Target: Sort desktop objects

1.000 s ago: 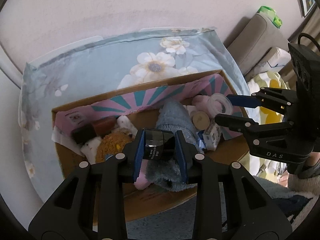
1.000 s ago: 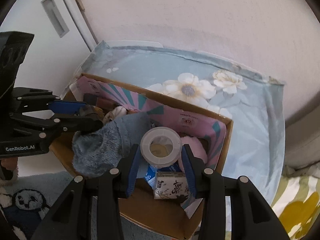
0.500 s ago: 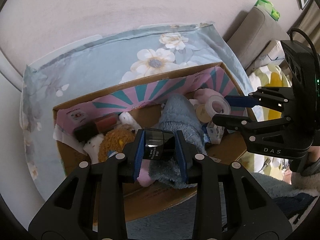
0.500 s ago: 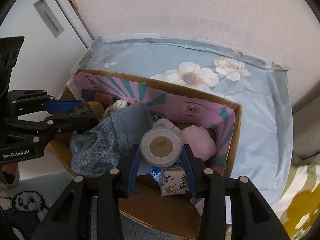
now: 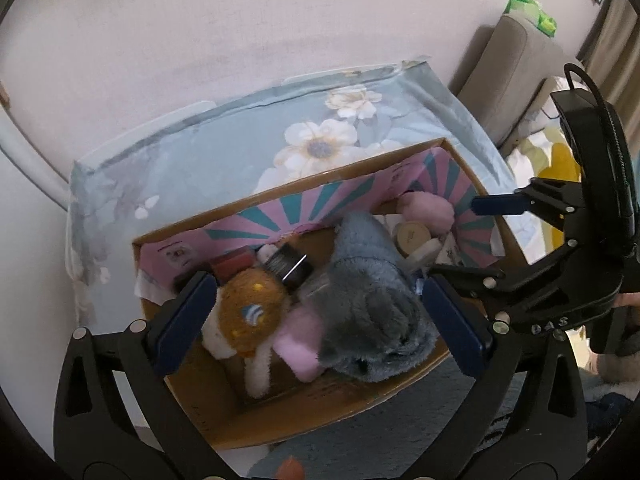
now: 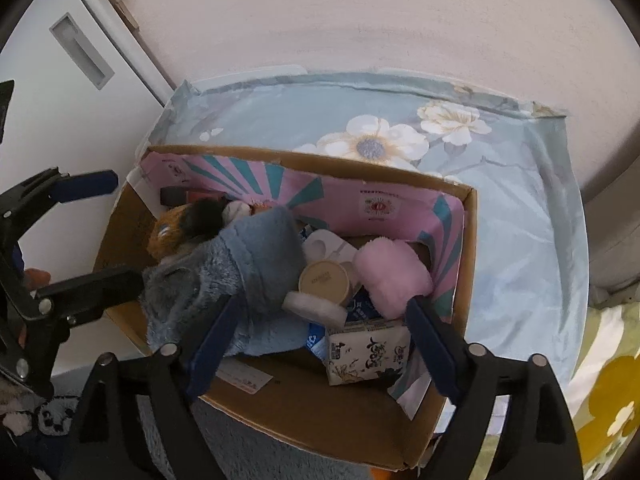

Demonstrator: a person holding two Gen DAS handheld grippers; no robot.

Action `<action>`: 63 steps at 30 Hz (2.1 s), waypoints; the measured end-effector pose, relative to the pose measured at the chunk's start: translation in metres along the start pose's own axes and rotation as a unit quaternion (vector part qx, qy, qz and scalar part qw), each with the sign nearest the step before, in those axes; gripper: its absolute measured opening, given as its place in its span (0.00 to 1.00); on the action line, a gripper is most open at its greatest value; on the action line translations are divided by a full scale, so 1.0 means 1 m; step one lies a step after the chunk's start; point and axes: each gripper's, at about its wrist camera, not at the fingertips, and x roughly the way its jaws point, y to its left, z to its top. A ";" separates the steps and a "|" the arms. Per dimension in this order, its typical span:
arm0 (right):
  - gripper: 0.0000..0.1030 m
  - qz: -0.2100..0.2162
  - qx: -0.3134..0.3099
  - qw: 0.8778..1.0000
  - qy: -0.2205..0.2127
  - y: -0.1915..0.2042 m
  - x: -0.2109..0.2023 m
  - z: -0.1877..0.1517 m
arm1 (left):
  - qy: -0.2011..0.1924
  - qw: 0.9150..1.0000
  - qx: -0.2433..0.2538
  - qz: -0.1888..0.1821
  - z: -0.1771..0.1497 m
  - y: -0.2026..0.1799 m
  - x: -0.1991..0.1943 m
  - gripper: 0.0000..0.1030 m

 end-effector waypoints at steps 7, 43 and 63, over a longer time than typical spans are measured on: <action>0.99 -0.010 -0.002 1.000 0.002 0.000 0.000 -0.002 | 0.004 1.000 -0.004 0.002 -0.002 0.002 0.000 0.99; 0.99 -0.102 0.081 0.988 -0.085 0.011 -0.033 0.045 | -0.100 0.973 -0.185 0.097 0.030 0.055 -0.047 0.99; 0.99 -0.106 0.087 0.987 -0.082 0.003 -0.030 0.046 | -0.089 0.976 -0.165 0.107 0.033 0.051 -0.037 0.99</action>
